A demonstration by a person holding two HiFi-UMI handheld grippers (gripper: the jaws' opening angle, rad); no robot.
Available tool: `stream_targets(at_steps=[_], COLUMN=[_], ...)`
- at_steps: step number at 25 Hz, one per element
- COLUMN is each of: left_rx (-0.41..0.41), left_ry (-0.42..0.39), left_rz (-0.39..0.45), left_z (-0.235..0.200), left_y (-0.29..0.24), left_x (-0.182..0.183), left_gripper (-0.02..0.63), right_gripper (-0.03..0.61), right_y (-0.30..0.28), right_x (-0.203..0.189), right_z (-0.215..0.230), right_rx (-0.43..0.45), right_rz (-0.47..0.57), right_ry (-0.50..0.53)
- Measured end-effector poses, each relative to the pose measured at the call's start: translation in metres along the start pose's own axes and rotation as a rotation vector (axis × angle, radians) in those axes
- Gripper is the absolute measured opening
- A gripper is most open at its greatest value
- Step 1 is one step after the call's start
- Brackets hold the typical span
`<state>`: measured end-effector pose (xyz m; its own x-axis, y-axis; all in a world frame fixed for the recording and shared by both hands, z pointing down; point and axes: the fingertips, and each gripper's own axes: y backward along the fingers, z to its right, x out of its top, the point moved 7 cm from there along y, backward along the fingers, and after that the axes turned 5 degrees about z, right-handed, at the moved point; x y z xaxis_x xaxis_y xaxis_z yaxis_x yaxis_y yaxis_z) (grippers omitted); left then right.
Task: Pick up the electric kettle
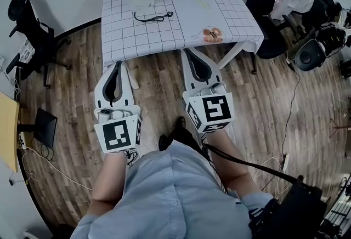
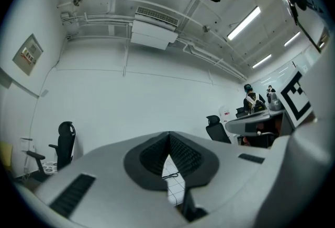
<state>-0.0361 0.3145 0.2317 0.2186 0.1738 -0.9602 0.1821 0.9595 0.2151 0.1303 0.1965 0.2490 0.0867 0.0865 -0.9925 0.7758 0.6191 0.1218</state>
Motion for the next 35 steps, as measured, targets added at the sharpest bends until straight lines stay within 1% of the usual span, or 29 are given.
stream_targets(at_steps=[7,13,18,21,26,30,35], left_rx=[0.016,0.039,0.048,0.064,0.09,0.121,0.16], left_ry=[-0.01,-0.02,-0.03,-0.036,-0.046,-0.056,-0.07], left_rz=[-0.048,-0.102,-0.13,-0.144,-0.13,-0.101,-0.072], left_z=[-0.009,-0.021,-0.032,-0.036,-0.032,-0.04,-0.048], left_y=[-0.044,-0.11,-0.169,-0.188,-0.212,-0.236,-0.246], left_x=[-0.031,-0.058,-0.066,-0.069,-0.073,-0.062,-0.057], left_gripper=[0.0,0.0,0.0,0.0,0.0,0.0,0.0], right_gripper=[0.002,0.002,0.002,0.002,0.002,0.002,0.002], right_y=[-0.048,-0.114,-0.169,-0.187,-0.213,-0.242,-0.264], right_x=[-0.032,-0.054,-0.065,-0.069,-0.074,-0.062,-0.056], right_z=[0.024,0.052,0.077,0.085,0.106,0.119,0.127], right_rx=[0.015,0.065,0.086,0.105,0.137,0.161,0.184], right_rz=[-0.035,-0.055,-0.094,-0.105,-0.102,-0.084,-0.06], right_ry=[-0.033,-0.051,-0.081,-0.093,-0.084,-0.068,-0.053])
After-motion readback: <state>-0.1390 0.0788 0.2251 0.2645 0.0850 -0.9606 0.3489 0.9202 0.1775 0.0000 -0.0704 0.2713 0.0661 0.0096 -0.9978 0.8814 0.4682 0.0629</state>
